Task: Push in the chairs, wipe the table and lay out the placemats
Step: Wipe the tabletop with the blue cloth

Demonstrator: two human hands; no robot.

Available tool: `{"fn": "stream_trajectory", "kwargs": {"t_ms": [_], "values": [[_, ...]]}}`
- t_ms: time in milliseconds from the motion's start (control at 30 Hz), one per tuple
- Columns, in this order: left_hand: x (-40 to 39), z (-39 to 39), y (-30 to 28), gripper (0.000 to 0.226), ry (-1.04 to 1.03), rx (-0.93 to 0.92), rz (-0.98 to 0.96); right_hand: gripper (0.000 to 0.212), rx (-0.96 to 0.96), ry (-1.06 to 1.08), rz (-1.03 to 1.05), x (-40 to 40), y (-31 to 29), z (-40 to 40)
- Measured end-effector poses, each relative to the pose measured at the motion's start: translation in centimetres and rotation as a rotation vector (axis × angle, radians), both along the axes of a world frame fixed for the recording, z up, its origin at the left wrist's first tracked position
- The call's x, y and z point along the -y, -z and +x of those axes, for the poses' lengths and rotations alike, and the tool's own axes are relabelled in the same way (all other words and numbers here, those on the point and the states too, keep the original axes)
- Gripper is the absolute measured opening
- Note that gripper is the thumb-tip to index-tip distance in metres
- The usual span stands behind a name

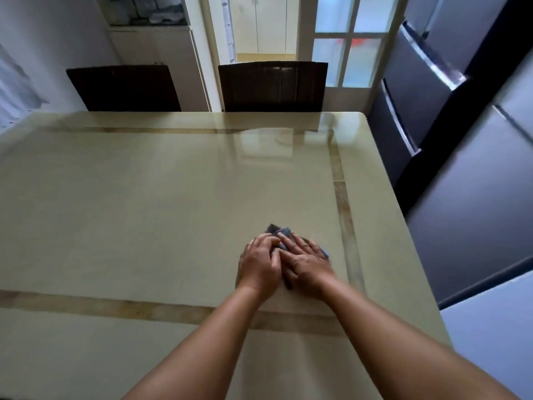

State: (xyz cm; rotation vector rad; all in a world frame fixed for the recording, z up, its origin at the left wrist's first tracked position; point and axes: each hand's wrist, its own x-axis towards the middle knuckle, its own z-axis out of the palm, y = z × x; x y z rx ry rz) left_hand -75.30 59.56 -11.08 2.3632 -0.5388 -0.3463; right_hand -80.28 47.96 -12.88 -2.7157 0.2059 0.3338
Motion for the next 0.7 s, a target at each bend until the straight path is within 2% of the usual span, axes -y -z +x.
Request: {"fn": "stream_trajectory", "kwargs": {"t_ms": [200, 333, 400, 500, 567, 633, 700], "values": [[1.1, -3.3, 0.8, 0.043, 0.123, -0.034, 0.045, 0.055, -0.120, 0.516, -0.061, 10.7, 0.3, -4.9], [0.9, -3.5, 1.5, 0.042, 0.070, -0.006, 0.075, 0.054, -0.108, 0.668, -0.089, 9.9, 0.6, -3.1], [1.2, -3.2, 1.5, 0.041, -0.003, 0.028, 0.074, 0.053, -0.086, 0.547, -0.078, 7.4, 0.6, -1.2], [2.5, -2.9, 1.3, 0.041, -0.139, 0.075, 0.024, 0.052, -0.067, 0.141, -0.027, 3.7, 0.7, 1.2], [3.7, -2.5, 0.9, 0.037, -0.222, 0.074, -0.028, 0.051, -0.041, -0.042, -0.006, 2.7, 0.9, 2.6], [4.3, -1.7, 1.1, 0.036, -0.270, 0.075, -0.021, 0.049, 0.000, -0.111, 0.014, 3.4, 1.2, 3.9], [4.4, -1.2, 1.4, 0.041, -0.249, 0.098, 0.041, 0.048, 0.031, -0.072, 0.023, 5.7, 1.4, 4.7]]}}
